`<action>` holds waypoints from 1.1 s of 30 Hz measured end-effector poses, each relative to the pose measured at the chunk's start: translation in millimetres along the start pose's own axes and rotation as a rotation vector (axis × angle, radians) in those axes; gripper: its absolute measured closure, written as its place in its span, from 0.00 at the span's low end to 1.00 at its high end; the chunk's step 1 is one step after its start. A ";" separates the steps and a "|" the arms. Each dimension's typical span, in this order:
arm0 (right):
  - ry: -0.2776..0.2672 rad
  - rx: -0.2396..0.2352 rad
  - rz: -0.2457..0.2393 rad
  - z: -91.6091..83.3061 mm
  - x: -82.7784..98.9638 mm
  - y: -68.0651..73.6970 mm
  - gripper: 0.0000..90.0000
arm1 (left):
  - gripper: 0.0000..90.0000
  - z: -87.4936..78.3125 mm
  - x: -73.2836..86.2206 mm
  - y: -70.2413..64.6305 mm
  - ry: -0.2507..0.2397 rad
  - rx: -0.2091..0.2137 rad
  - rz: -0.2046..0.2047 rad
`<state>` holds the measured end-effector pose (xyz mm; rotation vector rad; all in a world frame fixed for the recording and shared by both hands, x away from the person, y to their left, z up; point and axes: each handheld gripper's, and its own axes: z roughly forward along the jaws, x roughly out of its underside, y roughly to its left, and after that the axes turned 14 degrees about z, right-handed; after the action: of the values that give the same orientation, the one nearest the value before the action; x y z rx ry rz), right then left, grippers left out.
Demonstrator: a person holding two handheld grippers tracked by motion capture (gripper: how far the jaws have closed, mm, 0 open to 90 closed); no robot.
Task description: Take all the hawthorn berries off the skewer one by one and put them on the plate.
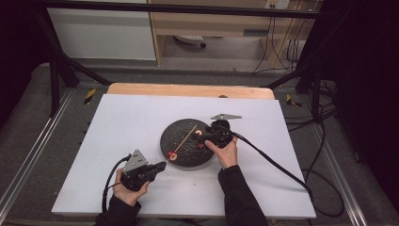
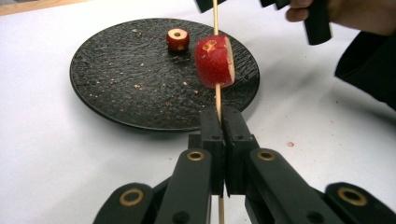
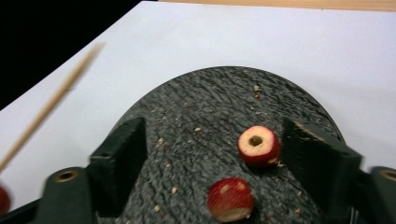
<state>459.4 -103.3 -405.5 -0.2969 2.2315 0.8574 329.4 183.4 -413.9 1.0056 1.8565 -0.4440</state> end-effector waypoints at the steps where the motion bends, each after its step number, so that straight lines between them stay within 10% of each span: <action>1: 0.001 -0.001 -0.009 -2.5 0.8 1.8 0.19 | 0.98 0.1 0.0 -0.1 0.000 0.000 0.000; 14: 0.027 -0.064 -0.034 -28.1 18.6 23.5 0.03 | 0.98 0.7 -0.1 -0.3 0.001 -0.004 0.000; 33: 0.026 -0.194 0.013 -27.5 51.2 45.0 0.12 | 0.98 6.9 0.2 -4.4 0.017 -0.006 0.012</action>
<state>388.2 -85.6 -404.6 -0.3860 2.1792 1.0851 329.7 176.2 -417.9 1.0187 1.8652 -0.4244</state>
